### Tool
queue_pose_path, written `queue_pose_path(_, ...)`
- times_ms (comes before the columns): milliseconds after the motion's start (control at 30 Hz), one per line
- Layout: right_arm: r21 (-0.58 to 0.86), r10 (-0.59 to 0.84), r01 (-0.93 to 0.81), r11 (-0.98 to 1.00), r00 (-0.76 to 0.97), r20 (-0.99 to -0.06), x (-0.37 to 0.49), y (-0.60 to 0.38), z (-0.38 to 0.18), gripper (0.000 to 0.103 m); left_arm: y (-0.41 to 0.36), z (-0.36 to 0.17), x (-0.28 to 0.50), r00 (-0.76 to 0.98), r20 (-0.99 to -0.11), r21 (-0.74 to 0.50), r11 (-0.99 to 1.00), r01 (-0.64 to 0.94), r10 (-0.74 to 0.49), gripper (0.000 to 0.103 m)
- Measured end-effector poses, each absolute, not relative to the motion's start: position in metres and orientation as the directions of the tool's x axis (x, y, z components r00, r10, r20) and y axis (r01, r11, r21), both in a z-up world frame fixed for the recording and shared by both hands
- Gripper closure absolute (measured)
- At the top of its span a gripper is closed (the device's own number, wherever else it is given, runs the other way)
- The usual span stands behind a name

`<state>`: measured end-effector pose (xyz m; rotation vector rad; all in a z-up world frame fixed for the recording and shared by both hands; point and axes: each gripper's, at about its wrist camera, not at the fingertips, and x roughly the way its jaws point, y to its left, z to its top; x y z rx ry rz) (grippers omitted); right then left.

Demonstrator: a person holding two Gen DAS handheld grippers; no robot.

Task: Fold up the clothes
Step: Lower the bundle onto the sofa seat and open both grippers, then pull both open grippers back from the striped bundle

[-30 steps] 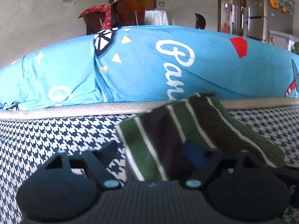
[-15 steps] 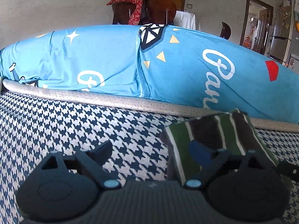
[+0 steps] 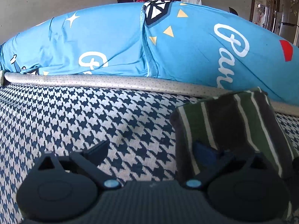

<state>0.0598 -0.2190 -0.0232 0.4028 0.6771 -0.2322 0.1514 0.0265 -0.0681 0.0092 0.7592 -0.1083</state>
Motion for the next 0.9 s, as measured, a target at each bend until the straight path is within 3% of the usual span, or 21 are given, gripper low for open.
queue_pose_path(333,0.290,0.009,0.164,0.943,0.857,-0.516,0.054,-0.193,-0.001,0.056,0.029,-0.053,0.154,0.753,-0.641,-0.117,0.989,0.093,-0.146,0.000)
queue_pose_path(567,0.259,0.068,0.084,0.962,0.845,-0.530,0.062,-0.171,-0.006,0.056,0.021,-0.061,0.160,0.742,-0.650,-0.132,0.986,0.102,-0.164,0.000)
queue_pose_path(900,0.237,0.059,0.104,0.966,0.803,-0.593,0.080,-0.167,-0.025,0.057,0.020,-0.077,0.172,0.704,-0.695,-0.130,0.989,0.077,-0.146,0.000)
